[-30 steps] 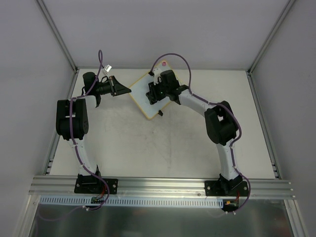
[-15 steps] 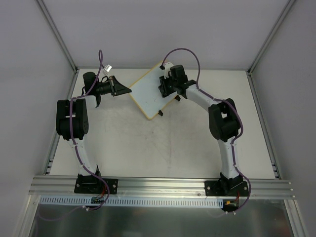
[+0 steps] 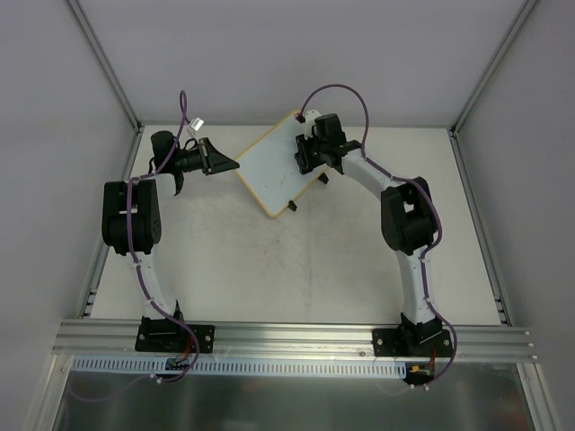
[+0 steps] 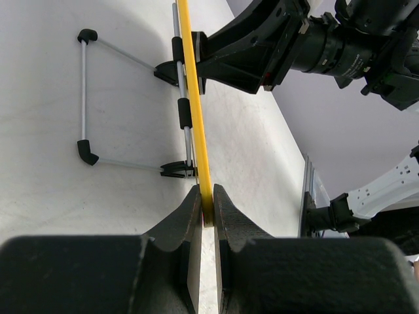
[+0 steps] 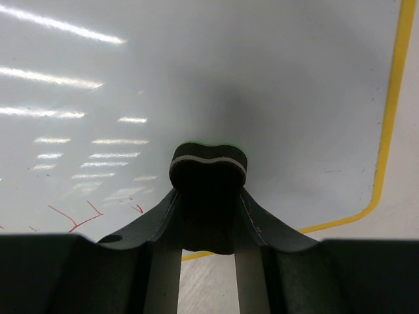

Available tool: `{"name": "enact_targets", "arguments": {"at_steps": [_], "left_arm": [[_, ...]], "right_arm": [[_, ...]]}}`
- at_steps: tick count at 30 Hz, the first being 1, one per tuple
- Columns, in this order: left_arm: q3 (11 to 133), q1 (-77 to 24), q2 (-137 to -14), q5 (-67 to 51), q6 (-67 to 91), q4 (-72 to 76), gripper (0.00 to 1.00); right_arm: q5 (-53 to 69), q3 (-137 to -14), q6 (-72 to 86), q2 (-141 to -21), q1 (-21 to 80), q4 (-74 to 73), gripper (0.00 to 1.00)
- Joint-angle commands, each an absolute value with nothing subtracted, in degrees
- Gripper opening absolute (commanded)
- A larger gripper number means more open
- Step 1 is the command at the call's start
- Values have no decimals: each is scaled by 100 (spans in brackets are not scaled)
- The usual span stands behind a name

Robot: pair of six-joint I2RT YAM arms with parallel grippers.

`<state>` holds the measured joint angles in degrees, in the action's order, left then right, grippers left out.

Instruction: Erase the whiteboard

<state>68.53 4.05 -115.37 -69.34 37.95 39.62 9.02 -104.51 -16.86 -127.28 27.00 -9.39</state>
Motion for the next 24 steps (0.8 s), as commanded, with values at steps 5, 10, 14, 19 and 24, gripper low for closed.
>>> {"name": "enact_targets", "arguments": {"at_steps": [5,10,14,19,24], "left_arm": [[6873,176,-11391,-7444,3674,4008,0],[6864,167,-11373,-7453,3665,4008,0],[6855,158,-11364,-7444,3674,3999,0],[6864,167,-11364,-7444,3674,4008,0],[6864,158,-11356,-7444,3683,4017,0]], "right_arm": [[1081,-10248,-1758,-12604,3295,-1512,0],[1116,-10169,-1714,-12603,3524,-1503,0],[1107,-10213,-1547,-12612,3639,-1670,0],[1266,-10125,-1503,-12568,3814,-1661,0],[1283,-10204,-1433,-12612,4034,-1661,0]]}}
